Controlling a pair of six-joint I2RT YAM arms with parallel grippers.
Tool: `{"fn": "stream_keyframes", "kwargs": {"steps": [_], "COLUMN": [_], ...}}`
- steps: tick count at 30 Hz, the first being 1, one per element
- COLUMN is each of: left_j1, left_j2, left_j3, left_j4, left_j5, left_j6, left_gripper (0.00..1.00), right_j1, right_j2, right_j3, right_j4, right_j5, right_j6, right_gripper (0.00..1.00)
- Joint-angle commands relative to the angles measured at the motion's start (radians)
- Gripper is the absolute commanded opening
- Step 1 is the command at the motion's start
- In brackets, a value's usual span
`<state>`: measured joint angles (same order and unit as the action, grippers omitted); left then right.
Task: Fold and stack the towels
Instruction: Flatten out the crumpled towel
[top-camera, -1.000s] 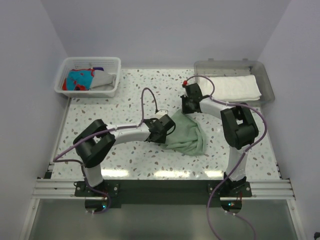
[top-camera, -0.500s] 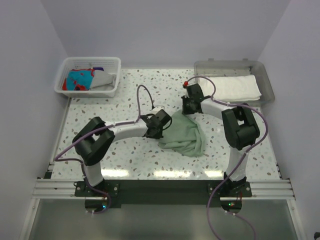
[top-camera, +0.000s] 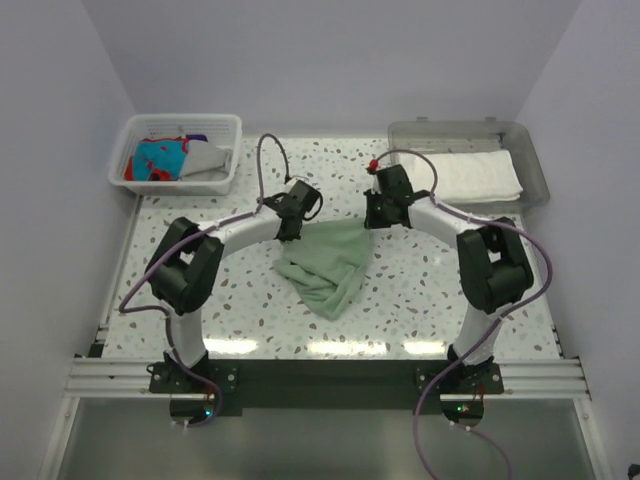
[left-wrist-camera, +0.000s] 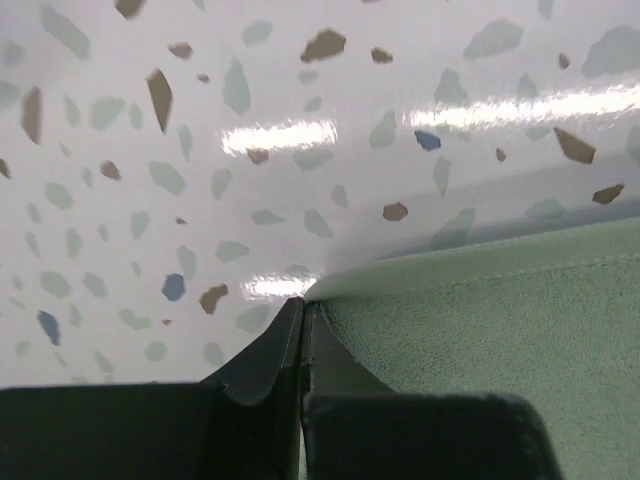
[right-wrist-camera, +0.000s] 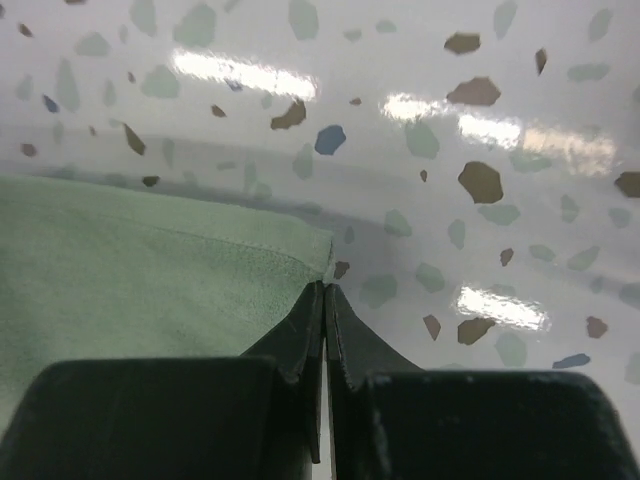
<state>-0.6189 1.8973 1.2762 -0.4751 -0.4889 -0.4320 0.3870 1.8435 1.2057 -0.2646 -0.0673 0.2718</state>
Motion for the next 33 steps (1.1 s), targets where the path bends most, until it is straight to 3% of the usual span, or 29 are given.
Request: {"fn": "stream_keyframes", "kwargs": {"steps": [1, 9, 14, 23, 28, 33], "left_j1": [0.005, 0.008, 0.008, -0.079, -0.154, -0.157], "left_j2": [-0.135, -0.305, -0.411, -0.687, -0.754, -0.765], "left_j3": [0.100, 0.222, 0.393, 0.451, 0.492, 0.540], "left_j4": [0.027, 0.150, 0.155, 0.138, 0.089, 0.053], "left_j5": [-0.131, -0.171, -0.139, -0.005, 0.009, 0.004], "left_j6": [0.163, 0.380, 0.505, 0.654, 0.682, 0.673], "left_gripper": [0.00, 0.00, 0.00, 0.00, 0.00, 0.00], "right_j1": [-0.004, -0.005, -0.005, -0.005, -0.005, -0.005], "right_j2": [-0.125, -0.223, -0.317, -0.602, -0.693, -0.711], "right_j3": [0.093, 0.287, 0.425, 0.397, 0.432, 0.509], "right_j4": [-0.013, -0.041, -0.064, -0.100, -0.171, -0.237], "right_j5": [0.030, 0.020, 0.001, -0.121, -0.210, -0.206], "right_j6": [-0.029, -0.066, -0.140, -0.266, -0.310, -0.330], "right_gripper": [0.00, 0.00, 0.00, 0.00, 0.00, 0.00]}}
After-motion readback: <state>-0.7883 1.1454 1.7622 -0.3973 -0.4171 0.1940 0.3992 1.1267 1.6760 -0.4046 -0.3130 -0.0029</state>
